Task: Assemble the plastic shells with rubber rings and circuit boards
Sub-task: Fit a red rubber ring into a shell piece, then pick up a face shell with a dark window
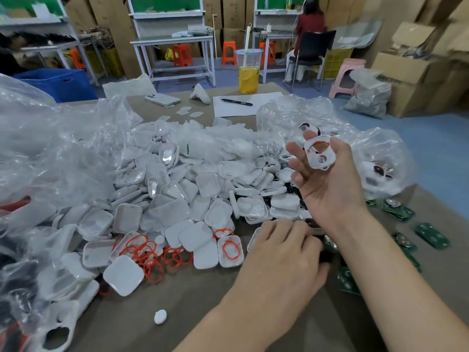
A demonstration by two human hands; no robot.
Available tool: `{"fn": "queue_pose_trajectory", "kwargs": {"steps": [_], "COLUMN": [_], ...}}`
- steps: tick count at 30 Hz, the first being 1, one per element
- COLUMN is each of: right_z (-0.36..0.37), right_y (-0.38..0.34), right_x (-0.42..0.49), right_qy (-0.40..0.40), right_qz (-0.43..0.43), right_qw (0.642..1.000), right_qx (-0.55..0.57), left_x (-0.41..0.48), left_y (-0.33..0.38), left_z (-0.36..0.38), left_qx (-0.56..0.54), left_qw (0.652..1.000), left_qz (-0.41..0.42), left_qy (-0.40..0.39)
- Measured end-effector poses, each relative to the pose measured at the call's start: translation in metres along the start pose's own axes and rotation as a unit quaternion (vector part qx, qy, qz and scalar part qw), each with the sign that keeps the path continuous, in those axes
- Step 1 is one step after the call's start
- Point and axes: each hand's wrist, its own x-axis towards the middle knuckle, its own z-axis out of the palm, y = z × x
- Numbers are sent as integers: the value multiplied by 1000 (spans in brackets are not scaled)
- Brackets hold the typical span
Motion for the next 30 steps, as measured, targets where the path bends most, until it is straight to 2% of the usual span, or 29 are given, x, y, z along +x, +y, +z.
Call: {"fn": "queue_pose_trajectory", "kwargs": {"steps": [3,6,10,15,17,20,24,30], "right_z": [1,2,7,15,16,16,18,18], "right_y": [3,6,11,30,38,46,51,54], "right_x": [0,0,-2,-11,-15,-17,-19,-23], "right_qy": [7,8,-26,-111,-140,-177,-204,-258], "right_qz": [1,3,29,37,25,35,52,62], "right_qw": [1000,1000,998,984,973,959,955,939], "right_qx": [-12,-20,-43,-133,-181,-218,-209,-219], "left_x": [-11,-28,-40,-27,-26,-25,-26,-29], "left_y": [-21,-43,-54,-64,-69,-74,-79,-82], "left_z": [-18,-35,-45,-47,-48,-49,-49,-48], "left_qx": [-104,-218,-333,-476,-502,-499,-393,-339], "left_qw": [992,960,896,795,773,772,845,875], "left_qz": [-58,-173,-292,-355,-360,-353,-283,-248], "left_qy": [37,35,44,124,145,178,225,239]}}
